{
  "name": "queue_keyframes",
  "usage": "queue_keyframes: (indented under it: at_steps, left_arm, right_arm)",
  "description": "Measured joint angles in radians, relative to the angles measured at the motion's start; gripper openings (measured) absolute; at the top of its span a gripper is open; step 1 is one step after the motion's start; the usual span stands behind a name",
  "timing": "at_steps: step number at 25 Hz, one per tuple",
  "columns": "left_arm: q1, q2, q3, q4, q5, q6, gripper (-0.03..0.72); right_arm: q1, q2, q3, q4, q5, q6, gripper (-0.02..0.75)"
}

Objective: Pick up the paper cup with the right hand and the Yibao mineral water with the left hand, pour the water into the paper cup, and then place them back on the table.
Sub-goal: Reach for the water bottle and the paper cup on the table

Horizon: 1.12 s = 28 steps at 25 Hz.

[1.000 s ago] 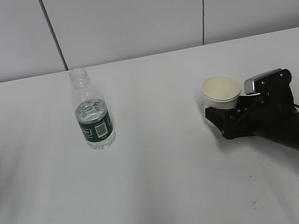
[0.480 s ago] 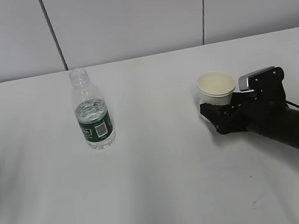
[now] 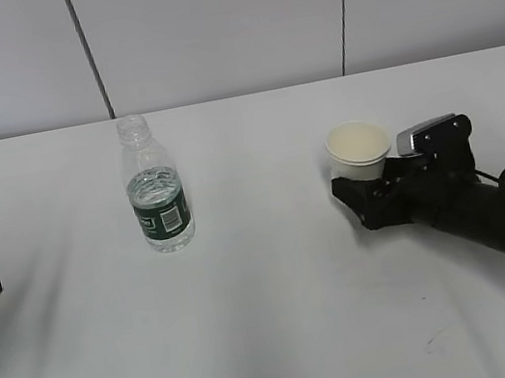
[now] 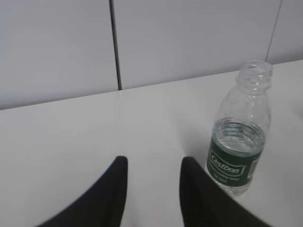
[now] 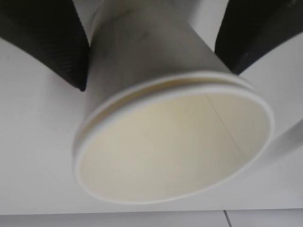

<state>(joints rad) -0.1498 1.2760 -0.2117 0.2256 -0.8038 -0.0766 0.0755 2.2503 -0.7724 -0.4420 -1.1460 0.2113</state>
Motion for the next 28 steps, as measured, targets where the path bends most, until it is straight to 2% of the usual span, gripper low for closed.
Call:
queue_keyframes:
  at_steps: [5, 12, 22, 24, 26, 28]
  left_arm:
    - [0.000, 0.125, 0.000, 0.032, -0.117, -0.003, 0.241]
    - [0.000, 0.289, -0.001, 0.083, -0.305, -0.004, 0.241]
    - [0.000, 0.414, -0.005, 0.078, -0.333, -0.007, 0.243]
    - [0.000, 0.430, -0.019, 0.089, -0.334, -0.008, 0.262]
    - [0.000, 0.444, -0.036, 0.106, -0.333, -0.008, 0.325]
    - [0.000, 0.461, -0.055, 0.121, -0.334, -0.008, 0.419]
  right_arm:
    - [0.001, 0.002, -0.022, -0.017, 0.000, 0.002, 0.627]
    - [0.001, 0.009, -0.021, -0.030, -0.009, 0.002, 0.558]
    - [0.001, 0.010, -0.024, -0.036, -0.010, 0.002, 0.551]
    - [0.001, 0.010, -0.024, -0.038, -0.010, 0.002, 0.551]
    - [0.001, 0.010, -0.024, -0.038, -0.010, 0.002, 0.551]
    - [0.001, 0.010, -0.024, -0.040, -0.010, 0.002, 0.551]
